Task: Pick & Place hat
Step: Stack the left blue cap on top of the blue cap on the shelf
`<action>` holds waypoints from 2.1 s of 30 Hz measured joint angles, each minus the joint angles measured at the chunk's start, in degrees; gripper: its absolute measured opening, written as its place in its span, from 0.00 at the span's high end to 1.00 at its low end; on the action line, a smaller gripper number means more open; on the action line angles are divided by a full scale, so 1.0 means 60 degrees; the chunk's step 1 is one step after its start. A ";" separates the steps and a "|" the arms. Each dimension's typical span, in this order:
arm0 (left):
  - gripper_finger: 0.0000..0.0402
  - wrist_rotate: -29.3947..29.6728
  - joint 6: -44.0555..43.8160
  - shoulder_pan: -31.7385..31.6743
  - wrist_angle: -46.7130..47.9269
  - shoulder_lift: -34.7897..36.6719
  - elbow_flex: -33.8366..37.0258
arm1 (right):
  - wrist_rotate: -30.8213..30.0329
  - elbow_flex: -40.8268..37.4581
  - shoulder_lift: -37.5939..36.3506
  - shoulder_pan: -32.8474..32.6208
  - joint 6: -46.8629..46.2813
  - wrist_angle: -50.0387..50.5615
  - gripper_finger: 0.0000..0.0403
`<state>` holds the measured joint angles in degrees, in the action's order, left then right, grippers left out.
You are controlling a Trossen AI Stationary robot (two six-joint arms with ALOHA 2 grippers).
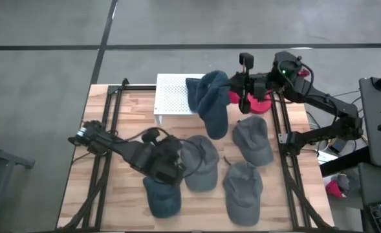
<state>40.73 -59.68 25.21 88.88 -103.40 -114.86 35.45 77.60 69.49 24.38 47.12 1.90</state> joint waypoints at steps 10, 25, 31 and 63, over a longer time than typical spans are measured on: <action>0.76 0.0579 0.1770 -0.0149 -0.3662 0.3243 0.3844 | 0.1914 0.0000 0.1067 0.1336 -0.1806 -0.2549 0.98; 0.76 -0.0197 0.5134 -0.0320 -1.0830 0.7662 0.9374 | 0.3201 0.0072 0.3159 0.2271 -0.6015 -0.7904 0.98; 0.76 -0.0229 0.5442 -0.0327 -1.1574 0.8605 1.0312 | 0.3207 0.1035 0.4041 0.2285 -0.6332 -0.7968 0.98; 0.76 -0.0363 0.5930 -0.0324 -1.1599 0.8842 1.0457 | 0.2818 0.2014 0.5792 0.2503 -0.6092 -0.6205 0.98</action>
<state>38.54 -24.10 23.27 19.29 -50.35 -52.12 52.36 89.69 104.24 39.40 10.56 -35.33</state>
